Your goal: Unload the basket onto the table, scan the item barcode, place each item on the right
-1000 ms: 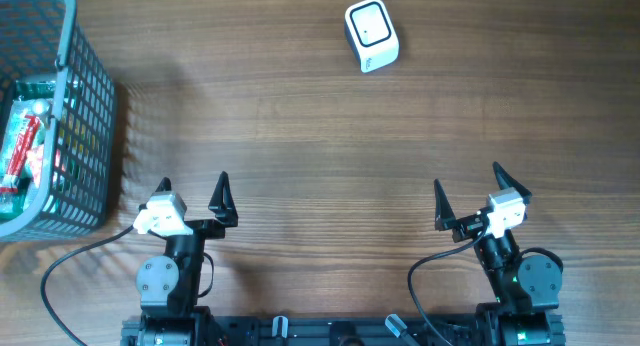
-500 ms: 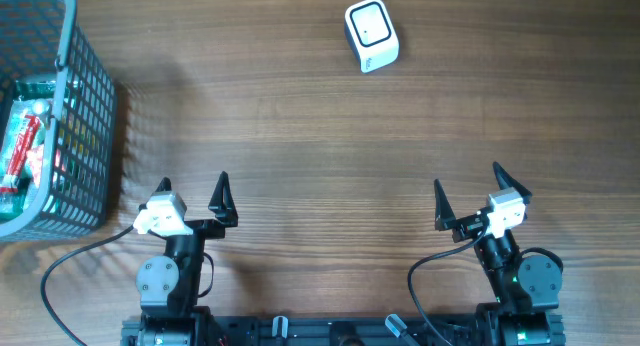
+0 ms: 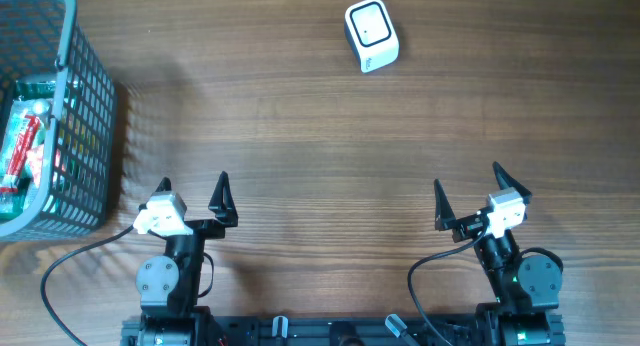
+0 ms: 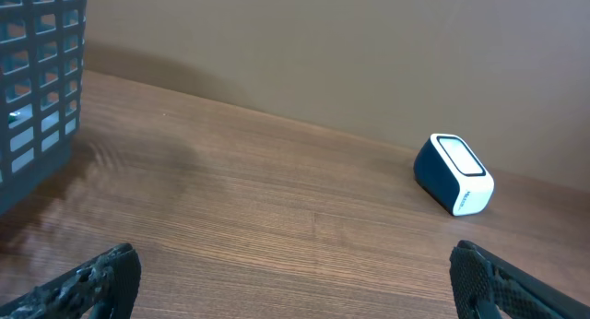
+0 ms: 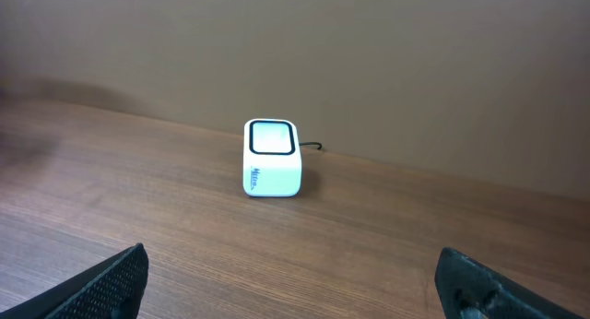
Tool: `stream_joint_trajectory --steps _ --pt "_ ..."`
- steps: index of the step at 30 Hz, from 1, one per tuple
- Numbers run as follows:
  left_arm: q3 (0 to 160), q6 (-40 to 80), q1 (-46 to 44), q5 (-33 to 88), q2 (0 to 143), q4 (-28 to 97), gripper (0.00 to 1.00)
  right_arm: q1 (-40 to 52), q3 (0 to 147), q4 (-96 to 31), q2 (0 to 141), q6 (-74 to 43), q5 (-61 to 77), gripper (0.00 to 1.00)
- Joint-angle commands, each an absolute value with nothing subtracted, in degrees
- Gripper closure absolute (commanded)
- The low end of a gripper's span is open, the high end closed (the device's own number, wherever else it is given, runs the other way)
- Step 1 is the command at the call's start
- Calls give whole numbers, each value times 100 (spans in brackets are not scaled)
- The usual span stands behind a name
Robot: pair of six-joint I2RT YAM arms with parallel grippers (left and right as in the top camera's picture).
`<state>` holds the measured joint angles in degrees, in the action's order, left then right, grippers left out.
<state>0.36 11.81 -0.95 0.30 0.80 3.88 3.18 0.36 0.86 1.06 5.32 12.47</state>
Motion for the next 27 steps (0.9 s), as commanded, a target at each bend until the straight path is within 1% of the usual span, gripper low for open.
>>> stream_joint_trajectory --steps 1,4,7,10,14,18,21,25,27 --pt "34 1107 -73 58 54 432 0 325 30 104 130 600 1341 0" --pt "32 1111 -73 113 54 346 0 325 30 104 130 600 1341 0" --pt "130 1109 -73 552 54 -115 0 325 30 104 130 602 1341 0" --pt "742 1271 -73 880 113 228 0 325 30 104 130 600 1341 0" --pt "1984 1393 -73 1079 537 1258 0 325 30 104 130 600 1341 0" --pt "3750 1374 -75 1111 1594 2569 0 325 30 104 130 598 1343 0" --pt "5310 1197 -75 1111 2766 3721 0 325 30 104 130 600 1343 0" --pt "7695 499 -80 1046 4759 5800 0 325 30 104 130 602 1341 0" --pt "8576 425 -78 864 5553 6372 0 325 30 104 130 600 1341 0"
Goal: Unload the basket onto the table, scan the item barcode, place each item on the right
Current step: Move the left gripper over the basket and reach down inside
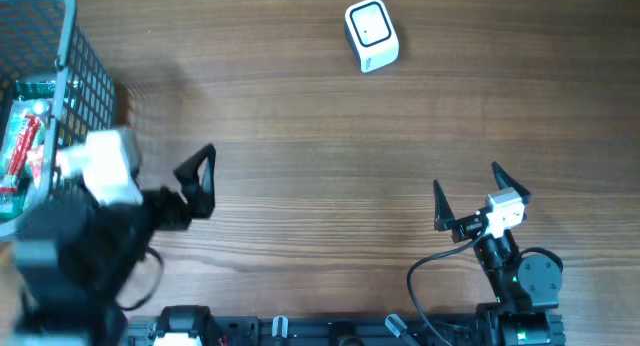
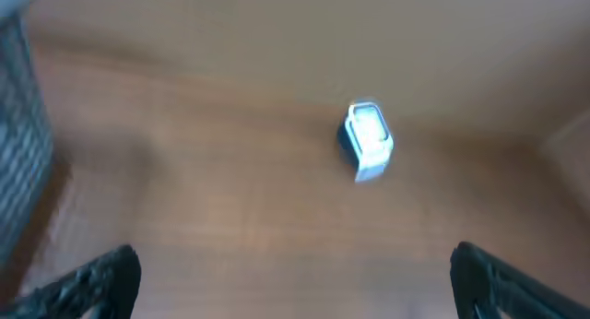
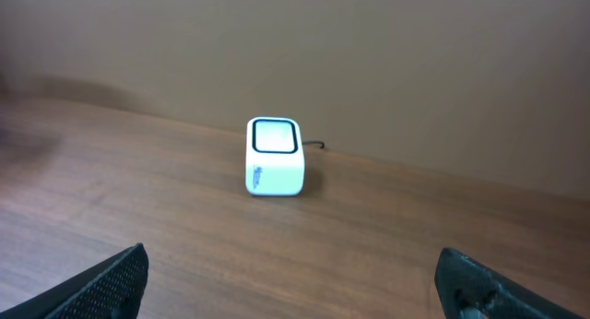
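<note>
The white barcode scanner (image 1: pixel 371 34) stands at the far middle of the wooden table, with its window up; it also shows in the left wrist view (image 2: pixel 369 142) and the right wrist view (image 3: pixel 274 157). Packaged items, one red (image 1: pixel 22 146) and one green (image 1: pixel 40 87), lie in the grey mesh basket (image 1: pixel 88 106) at the far left. My left gripper (image 2: pixel 295 273) is open and empty, raised above the table next to the basket's right wall; its view is blurred. My right gripper (image 1: pixel 467 183) is open and empty, low at the near right.
The basket's wall (image 2: pixel 17 171) fills the left edge of the left wrist view. A thin cable runs off from the scanner toward the far edge. The arm bases stand along the near edge of the table.
My left arm has risen and moved left, toward the basket; its camera now looks down on the table from higher. The right arm has hardly moved. Both grippers stay open.
</note>
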Tool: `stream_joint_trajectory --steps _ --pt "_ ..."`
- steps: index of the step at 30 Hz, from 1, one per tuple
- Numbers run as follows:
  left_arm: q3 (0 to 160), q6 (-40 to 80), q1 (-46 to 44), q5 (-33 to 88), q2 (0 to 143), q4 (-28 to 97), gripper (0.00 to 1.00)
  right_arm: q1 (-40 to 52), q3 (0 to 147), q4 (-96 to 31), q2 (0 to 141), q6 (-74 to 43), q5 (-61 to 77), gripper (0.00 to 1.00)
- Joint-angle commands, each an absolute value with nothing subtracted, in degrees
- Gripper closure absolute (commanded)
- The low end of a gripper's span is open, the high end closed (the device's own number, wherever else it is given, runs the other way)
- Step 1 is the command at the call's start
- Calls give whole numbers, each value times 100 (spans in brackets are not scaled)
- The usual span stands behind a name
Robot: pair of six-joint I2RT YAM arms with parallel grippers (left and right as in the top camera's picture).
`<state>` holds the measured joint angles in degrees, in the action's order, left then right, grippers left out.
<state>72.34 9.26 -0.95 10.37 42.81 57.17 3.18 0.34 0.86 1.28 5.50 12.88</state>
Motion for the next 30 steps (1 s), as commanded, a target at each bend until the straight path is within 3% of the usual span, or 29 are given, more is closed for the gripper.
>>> stream_joint_trajectory --steps 1,9,13,18,21,30 --pt "8912 427 -80 805 5898 6412 0 325 30 104 130 600 1341 0" --pt "9507 440 -73 294 7491 6020 0 325 30 104 130 600 1343 0" --pt "9507 1990 -54 -1424 7876 5673 0 325 30 104 130 600 1343 0" --pt "9507 2016 342 -2235 7852 5328 0 325 30 104 130 600 1343 0" --pt "9507 2021 803 -2241 7843 5345 0 325 30 104 130 600 1341 0" --pt "9504 1653 2226 -711 7854 5553 0 325 30 104 130 598 1343 0"
